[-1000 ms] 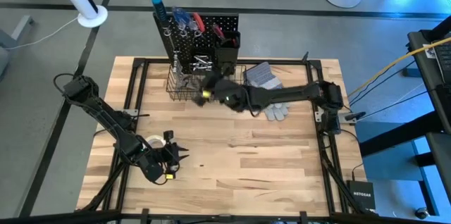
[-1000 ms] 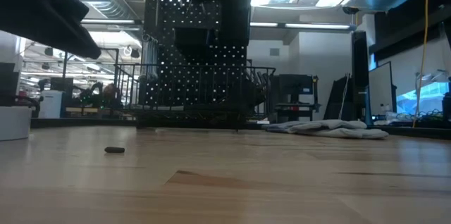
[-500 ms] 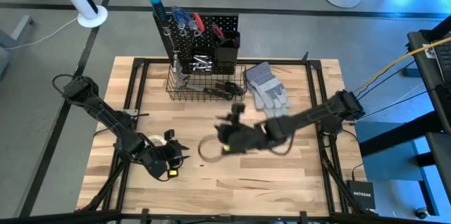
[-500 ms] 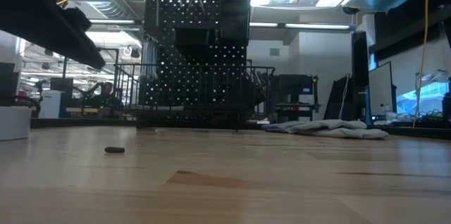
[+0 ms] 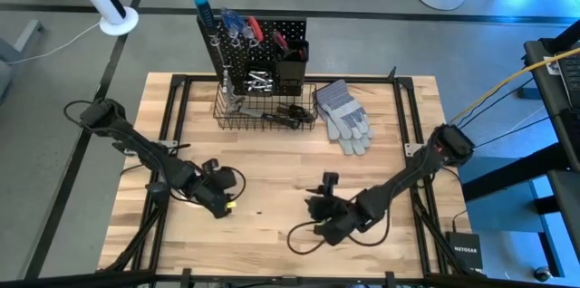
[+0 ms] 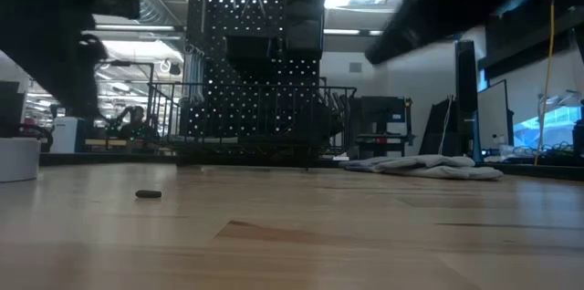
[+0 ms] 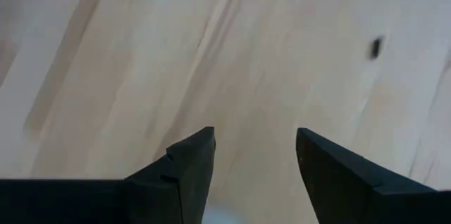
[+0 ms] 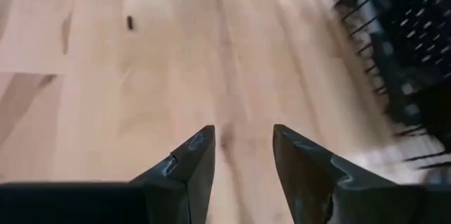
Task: Hang tools onto peg board
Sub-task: Put the adhesive tape into the wire basket on the peg board
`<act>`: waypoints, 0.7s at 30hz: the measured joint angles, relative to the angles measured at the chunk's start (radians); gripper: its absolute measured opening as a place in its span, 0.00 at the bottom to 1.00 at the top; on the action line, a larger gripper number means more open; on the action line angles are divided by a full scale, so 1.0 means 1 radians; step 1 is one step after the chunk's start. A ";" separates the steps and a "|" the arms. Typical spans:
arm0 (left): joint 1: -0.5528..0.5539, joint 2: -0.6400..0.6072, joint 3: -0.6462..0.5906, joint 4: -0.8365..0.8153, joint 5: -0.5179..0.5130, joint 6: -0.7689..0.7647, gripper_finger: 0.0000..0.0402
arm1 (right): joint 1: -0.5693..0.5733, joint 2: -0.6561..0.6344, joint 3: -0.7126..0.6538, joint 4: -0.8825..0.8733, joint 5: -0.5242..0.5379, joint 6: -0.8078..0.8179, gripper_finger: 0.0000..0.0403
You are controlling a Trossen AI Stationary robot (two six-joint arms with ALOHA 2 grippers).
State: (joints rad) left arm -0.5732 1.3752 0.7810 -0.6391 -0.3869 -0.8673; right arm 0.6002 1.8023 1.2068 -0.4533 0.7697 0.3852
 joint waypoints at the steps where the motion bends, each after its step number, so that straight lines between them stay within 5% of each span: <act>1: -0.001 0.000 0.021 -0.063 0.018 -0.032 0.47 | 0.008 0.000 -0.030 0.037 0.001 0.020 0.37; 10: -0.076 0.000 0.021 -0.405 0.058 -0.332 0.44 | 0.016 0.000 -0.094 0.200 -0.003 0.027 0.37; 15: -0.105 -0.001 -0.041 -0.377 0.078 -0.430 0.44 | 0.000 0.000 -0.094 0.237 -0.015 0.003 0.37; 21: -0.122 -0.016 -0.036 -0.296 0.200 -0.360 0.44 | 0.000 0.000 -0.094 0.244 -0.026 0.003 0.37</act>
State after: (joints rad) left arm -0.6949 1.3595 0.7451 -0.9347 -0.1874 -1.2270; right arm 0.5999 1.8027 1.1130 -0.2089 0.7435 0.3878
